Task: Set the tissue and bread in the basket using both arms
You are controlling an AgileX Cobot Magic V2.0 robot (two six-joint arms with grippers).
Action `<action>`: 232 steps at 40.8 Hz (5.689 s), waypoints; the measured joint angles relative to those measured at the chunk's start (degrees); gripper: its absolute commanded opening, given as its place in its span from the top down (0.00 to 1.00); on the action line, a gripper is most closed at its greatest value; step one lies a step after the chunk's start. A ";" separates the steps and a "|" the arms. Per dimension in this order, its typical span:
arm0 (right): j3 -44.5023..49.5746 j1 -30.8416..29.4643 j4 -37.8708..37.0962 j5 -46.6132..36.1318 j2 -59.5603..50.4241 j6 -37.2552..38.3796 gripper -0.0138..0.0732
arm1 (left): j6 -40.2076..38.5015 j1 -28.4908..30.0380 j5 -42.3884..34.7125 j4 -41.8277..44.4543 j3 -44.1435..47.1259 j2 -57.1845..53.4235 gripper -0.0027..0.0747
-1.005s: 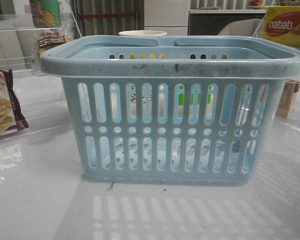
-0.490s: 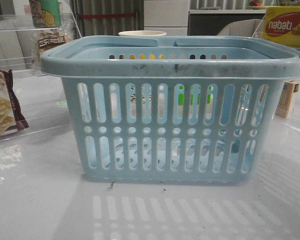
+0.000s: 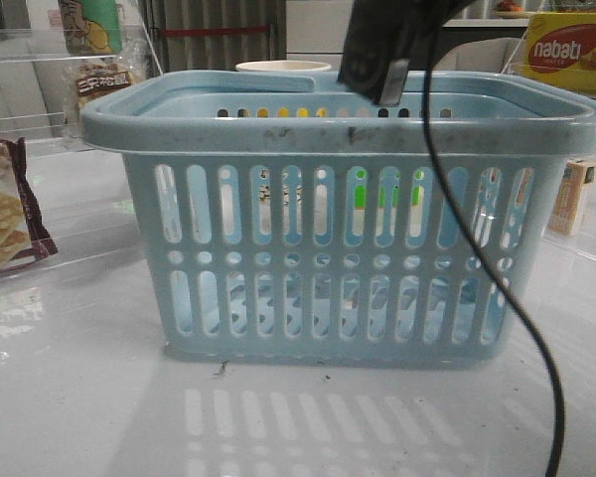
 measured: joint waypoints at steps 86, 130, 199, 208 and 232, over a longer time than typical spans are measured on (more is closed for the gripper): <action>25.85 2.42 1.76 1.28 -35.00 -7.49 0.32 | 2.82 -0.03 -18.56 5.43 -38.95 56.51 0.22; 25.85 2.42 1.76 1.38 -35.00 -7.49 0.32 | 2.86 -0.03 -13.50 16.07 -57.65 74.92 0.82; 25.85 2.42 1.76 1.62 -35.00 -7.49 0.32 | 17.50 -24.31 9.10 -12.75 -53.86 62.51 0.37; 25.85 2.42 1.76 1.75 -35.00 -7.49 0.32 | 17.50 -24.31 11.82 -12.84 -53.86 53.20 0.38; 25.85 2.42 1.76 1.84 -35.00 -7.49 0.32 | 7.74 -24.39 13.43 -4.32 -27.04 20.44 0.38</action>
